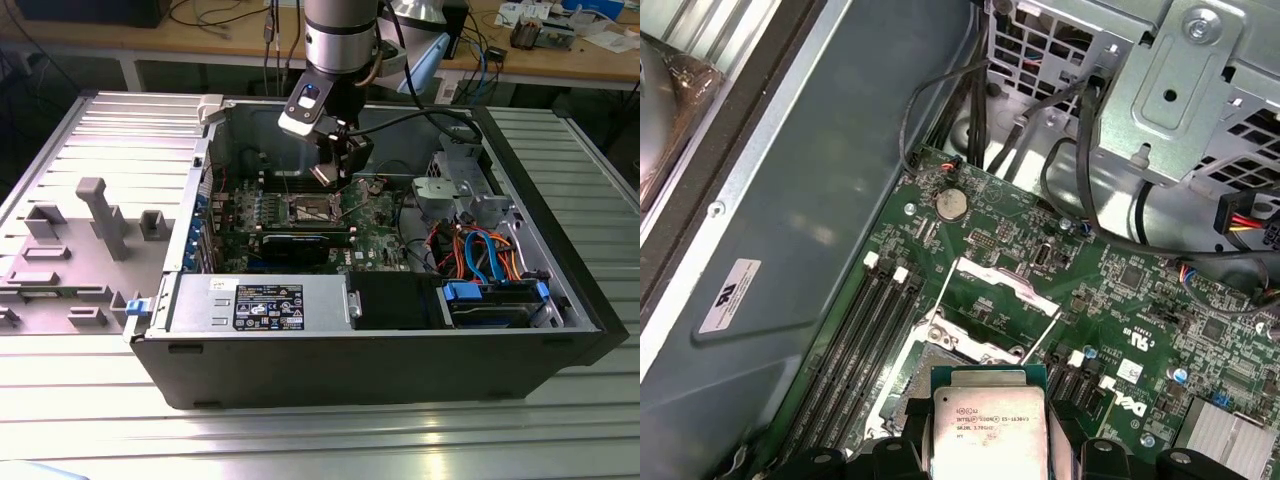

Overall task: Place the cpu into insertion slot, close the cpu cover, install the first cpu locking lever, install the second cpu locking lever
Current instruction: 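Place the cpu into insertion slot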

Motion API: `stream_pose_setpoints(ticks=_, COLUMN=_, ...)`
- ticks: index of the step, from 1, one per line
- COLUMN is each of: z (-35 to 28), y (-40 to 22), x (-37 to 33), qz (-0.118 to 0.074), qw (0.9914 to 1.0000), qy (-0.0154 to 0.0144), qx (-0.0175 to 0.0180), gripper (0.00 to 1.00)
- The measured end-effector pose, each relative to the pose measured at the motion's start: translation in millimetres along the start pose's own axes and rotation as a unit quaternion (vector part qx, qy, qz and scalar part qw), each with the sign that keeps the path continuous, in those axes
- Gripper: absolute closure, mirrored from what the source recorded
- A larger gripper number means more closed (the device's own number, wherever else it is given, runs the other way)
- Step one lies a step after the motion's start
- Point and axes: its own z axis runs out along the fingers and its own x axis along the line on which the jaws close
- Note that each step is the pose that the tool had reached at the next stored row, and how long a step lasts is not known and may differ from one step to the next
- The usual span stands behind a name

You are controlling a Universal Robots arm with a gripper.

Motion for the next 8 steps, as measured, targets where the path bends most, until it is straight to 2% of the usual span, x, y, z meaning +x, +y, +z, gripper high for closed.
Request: stream_pose_setpoints(ticks=8, z=0.2, y=0.0, x=0.0, qz=0.011, qw=0.99994, qy=-0.0009, qx=-0.0002, gripper=0.45)
